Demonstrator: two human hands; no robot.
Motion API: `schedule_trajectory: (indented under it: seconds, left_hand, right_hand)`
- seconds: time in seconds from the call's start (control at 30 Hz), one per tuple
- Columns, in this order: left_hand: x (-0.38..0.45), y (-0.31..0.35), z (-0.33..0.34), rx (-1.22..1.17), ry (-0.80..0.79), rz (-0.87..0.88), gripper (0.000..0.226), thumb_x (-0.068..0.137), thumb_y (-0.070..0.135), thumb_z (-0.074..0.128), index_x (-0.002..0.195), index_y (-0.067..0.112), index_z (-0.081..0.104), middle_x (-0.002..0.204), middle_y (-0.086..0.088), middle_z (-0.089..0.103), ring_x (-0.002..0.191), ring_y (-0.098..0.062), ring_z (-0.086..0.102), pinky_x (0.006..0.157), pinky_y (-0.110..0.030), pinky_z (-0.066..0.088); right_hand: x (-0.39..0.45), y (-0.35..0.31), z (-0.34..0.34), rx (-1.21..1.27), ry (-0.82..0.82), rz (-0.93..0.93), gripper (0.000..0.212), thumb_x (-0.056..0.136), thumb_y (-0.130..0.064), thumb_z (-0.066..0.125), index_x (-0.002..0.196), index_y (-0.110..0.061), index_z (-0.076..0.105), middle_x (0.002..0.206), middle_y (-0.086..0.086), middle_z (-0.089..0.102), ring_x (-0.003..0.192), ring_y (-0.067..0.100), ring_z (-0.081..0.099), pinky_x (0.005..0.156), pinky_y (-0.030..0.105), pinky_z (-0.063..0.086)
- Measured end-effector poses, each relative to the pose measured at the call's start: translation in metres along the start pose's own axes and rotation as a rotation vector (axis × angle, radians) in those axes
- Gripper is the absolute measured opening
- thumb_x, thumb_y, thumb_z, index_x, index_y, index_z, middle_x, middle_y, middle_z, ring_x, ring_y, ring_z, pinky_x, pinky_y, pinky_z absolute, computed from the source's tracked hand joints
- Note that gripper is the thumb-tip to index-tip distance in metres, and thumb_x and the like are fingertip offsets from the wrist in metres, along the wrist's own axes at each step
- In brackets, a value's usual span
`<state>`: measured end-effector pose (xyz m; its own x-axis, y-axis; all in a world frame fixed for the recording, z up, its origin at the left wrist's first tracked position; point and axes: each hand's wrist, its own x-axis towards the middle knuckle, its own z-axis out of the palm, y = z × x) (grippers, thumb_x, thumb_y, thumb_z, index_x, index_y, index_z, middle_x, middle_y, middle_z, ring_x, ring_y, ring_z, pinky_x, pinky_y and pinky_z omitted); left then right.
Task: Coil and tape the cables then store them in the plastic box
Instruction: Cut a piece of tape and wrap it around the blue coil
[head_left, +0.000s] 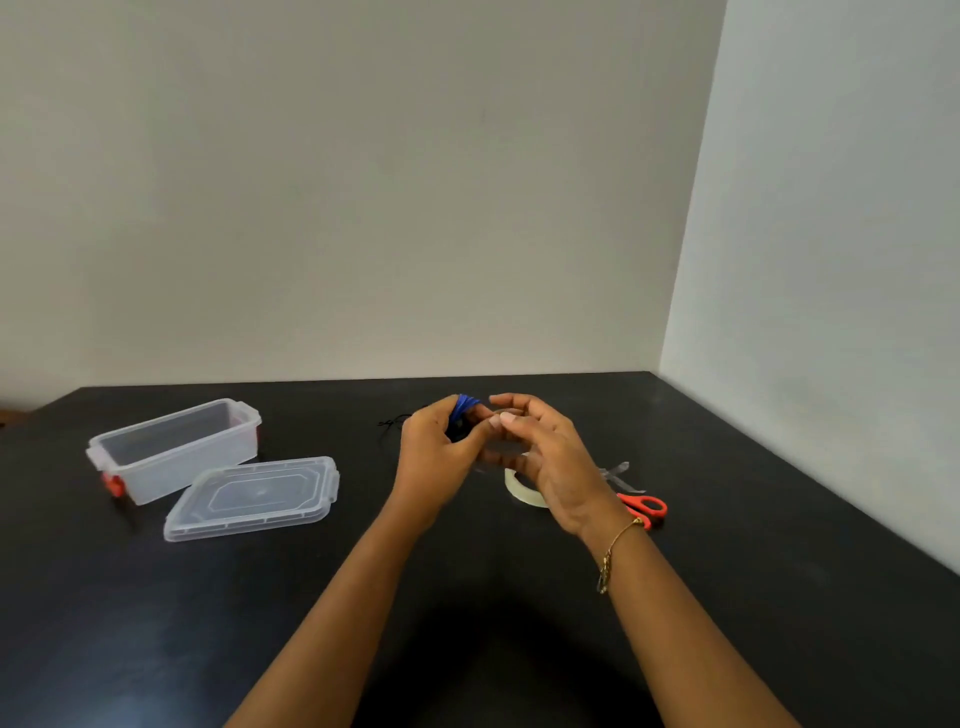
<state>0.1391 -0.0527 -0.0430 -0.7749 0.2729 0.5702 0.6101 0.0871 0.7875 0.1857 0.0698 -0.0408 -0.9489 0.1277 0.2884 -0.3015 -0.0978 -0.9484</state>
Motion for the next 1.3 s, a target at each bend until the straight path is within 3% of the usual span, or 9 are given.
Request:
schedule_trajectory:
  seconds: [0.07, 0.3, 0.4, 0.57, 0.83, 0.93, 1.03, 1.13, 1.3]
  left_hand:
    - [-0.007, -0.006, -0.007, -0.054, 0.054, -0.059, 0.01, 0.084, 0.013, 0.064, 0.081, 0.023, 0.062, 0.077, -0.007, 0.065, 0.072, -0.019, 0.065, 0.062, -0.023, 0.056]
    - [-0.013, -0.01, -0.016, -0.307, 0.153, -0.197, 0.01, 0.081, 0.012, 0.066, 0.078, 0.02, 0.062, 0.074, 0.001, 0.066, 0.067, -0.003, 0.064, 0.059, -0.01, 0.051]
    - [-0.012, -0.011, -0.015, -0.29, 0.162, -0.184, 0.011, 0.081, 0.012, 0.066, 0.078, 0.021, 0.061, 0.073, 0.002, 0.065, 0.061, 0.002, 0.062, 0.057, -0.009, 0.05]
    - [-0.012, -0.014, -0.019, -0.345, 0.162, -0.219, 0.005, 0.082, 0.013, 0.065, 0.082, 0.018, 0.063, 0.082, -0.002, 0.068, 0.068, -0.01, 0.06, 0.058, -0.013, 0.049]
    - [-0.013, -0.021, -0.019, -0.314, 0.145, -0.288, 0.003, 0.084, 0.017, 0.063, 0.086, 0.016, 0.063, 0.077, -0.003, 0.066, 0.058, -0.003, 0.058, 0.058, -0.012, 0.049]
    - [-0.012, -0.021, -0.027, -0.516, -0.019, -0.368, 0.015, 0.09, 0.021, 0.055, 0.08, 0.01, 0.06, 0.065, 0.002, 0.062, 0.055, -0.005, 0.055, 0.071, -0.022, 0.05]
    - [-0.013, -0.018, -0.027, -0.718, -0.19, -0.425, 0.031, 0.092, 0.029, 0.046, 0.068, 0.01, 0.052, 0.05, 0.002, 0.048, 0.048, -0.004, 0.051, 0.078, -0.027, 0.047]
    - [-0.016, -0.015, -0.024, -0.806, -0.239, -0.463, 0.03, 0.08, 0.04, 0.047, 0.068, 0.012, 0.048, 0.047, 0.007, 0.043, 0.04, -0.002, 0.042, 0.073, -0.023, 0.047]
    - [-0.016, -0.015, -0.027, -0.957, -0.279, -0.499, 0.032, 0.075, 0.043, 0.044, 0.071, 0.011, 0.047, 0.047, 0.007, 0.043, 0.033, -0.003, 0.034, 0.055, -0.016, 0.05]
  right_hand:
    - [-0.003, 0.003, 0.012, -0.008, -0.02, 0.024, 0.024, 0.09, -0.008, 0.052, 0.114, -0.007, 0.053, 0.103, 0.009, 0.064, 0.096, 0.023, 0.066, 0.079, 0.034, 0.057]
    - [-0.006, 0.017, 0.035, 0.043, 0.074, 0.14, 0.02, 0.086, -0.005, 0.058, 0.106, -0.006, 0.059, 0.097, 0.01, 0.069, 0.085, 0.017, 0.07, 0.076, 0.03, 0.058]
    - [-0.006, 0.018, 0.034, -0.059, 0.133, 0.1, 0.016, 0.085, -0.005, 0.06, 0.1, -0.007, 0.063, 0.092, 0.009, 0.069, 0.08, 0.013, 0.069, 0.069, 0.022, 0.056]
    - [-0.005, 0.018, 0.029, -0.158, 0.173, -0.01, 0.013, 0.083, -0.003, 0.061, 0.088, -0.013, 0.067, 0.082, 0.003, 0.068, 0.07, 0.007, 0.066, 0.063, 0.015, 0.053]
    - [0.0, 0.018, 0.019, -0.256, 0.3, -0.084, 0.01, 0.084, -0.006, 0.062, 0.084, -0.014, 0.068, 0.084, 0.002, 0.067, 0.082, 0.016, 0.066, 0.064, 0.016, 0.054]
    - [-0.001, 0.01, 0.01, -0.207, 0.169, -0.056, 0.008, 0.085, -0.003, 0.059, 0.085, -0.009, 0.065, 0.094, 0.004, 0.066, 0.087, 0.015, 0.063, 0.064, 0.013, 0.053]
    - [-0.004, 0.006, 0.004, -0.108, -0.097, 0.017, 0.012, 0.086, 0.001, 0.055, 0.081, -0.006, 0.063, 0.106, 0.004, 0.065, 0.097, 0.016, 0.062, 0.086, 0.029, 0.055]
    - [-0.006, 0.007, 0.003, -0.082, -0.197, 0.08, 0.012, 0.086, 0.0, 0.054, 0.081, -0.006, 0.064, 0.113, 0.011, 0.065, 0.102, 0.025, 0.063, 0.093, 0.037, 0.052]
    - [-0.005, 0.007, 0.0, -0.055, -0.198, 0.123, 0.012, 0.088, -0.001, 0.053, 0.082, -0.007, 0.062, 0.097, 0.007, 0.069, 0.089, 0.022, 0.068, 0.077, 0.028, 0.056]
